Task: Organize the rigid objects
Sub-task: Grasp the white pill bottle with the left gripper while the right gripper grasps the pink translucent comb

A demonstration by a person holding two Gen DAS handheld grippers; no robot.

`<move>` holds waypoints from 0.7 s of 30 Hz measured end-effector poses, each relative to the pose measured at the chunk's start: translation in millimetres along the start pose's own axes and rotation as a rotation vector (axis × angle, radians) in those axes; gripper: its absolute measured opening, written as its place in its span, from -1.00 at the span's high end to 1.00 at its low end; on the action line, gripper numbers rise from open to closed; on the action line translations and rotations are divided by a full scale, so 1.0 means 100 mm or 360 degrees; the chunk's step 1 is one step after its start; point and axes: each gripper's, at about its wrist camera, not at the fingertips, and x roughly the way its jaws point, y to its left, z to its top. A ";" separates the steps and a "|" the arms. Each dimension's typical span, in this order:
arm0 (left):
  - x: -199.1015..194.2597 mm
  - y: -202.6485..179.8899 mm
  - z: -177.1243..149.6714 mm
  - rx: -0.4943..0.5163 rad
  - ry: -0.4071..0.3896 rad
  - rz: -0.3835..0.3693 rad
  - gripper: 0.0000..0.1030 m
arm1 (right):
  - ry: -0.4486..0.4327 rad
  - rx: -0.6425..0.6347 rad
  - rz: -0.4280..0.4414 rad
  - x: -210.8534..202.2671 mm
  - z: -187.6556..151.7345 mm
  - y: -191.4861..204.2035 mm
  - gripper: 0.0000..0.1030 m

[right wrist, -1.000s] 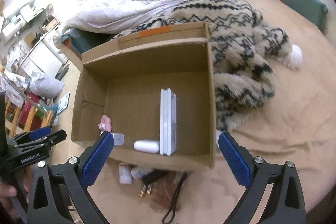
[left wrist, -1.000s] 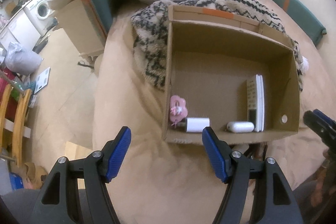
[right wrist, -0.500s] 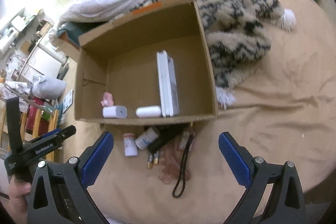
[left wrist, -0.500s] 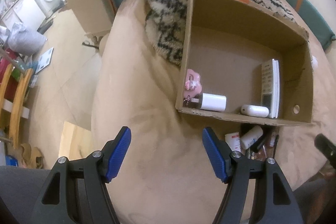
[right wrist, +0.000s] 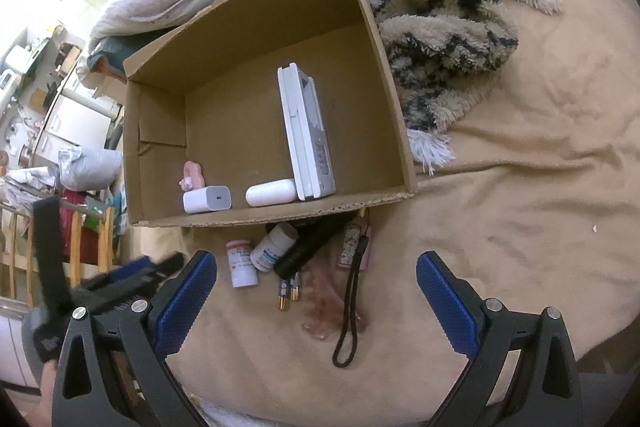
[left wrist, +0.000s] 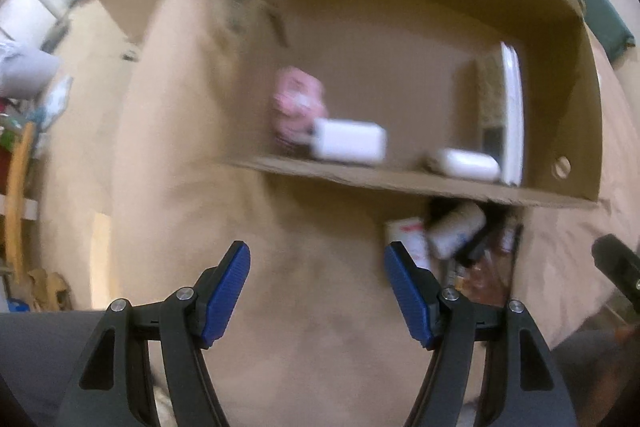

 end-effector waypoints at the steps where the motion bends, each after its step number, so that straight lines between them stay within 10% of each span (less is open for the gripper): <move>1: 0.07 -0.07 0.01 0.0000 0.0036 -0.0026 -0.25 | -0.0005 0.0010 0.0006 -0.01 0.01 -0.01 -1.00; 19: 0.60 -0.43 0.17 0.0050 0.0206 0.0050 0.53 | 0.0064 0.0147 0.0153 0.03 0.05 -0.21 -1.00; 21: 0.55 -0.39 0.17 0.0097 0.0195 0.0116 0.53 | 0.0149 0.0141 0.0256 0.13 0.04 -0.19 -0.67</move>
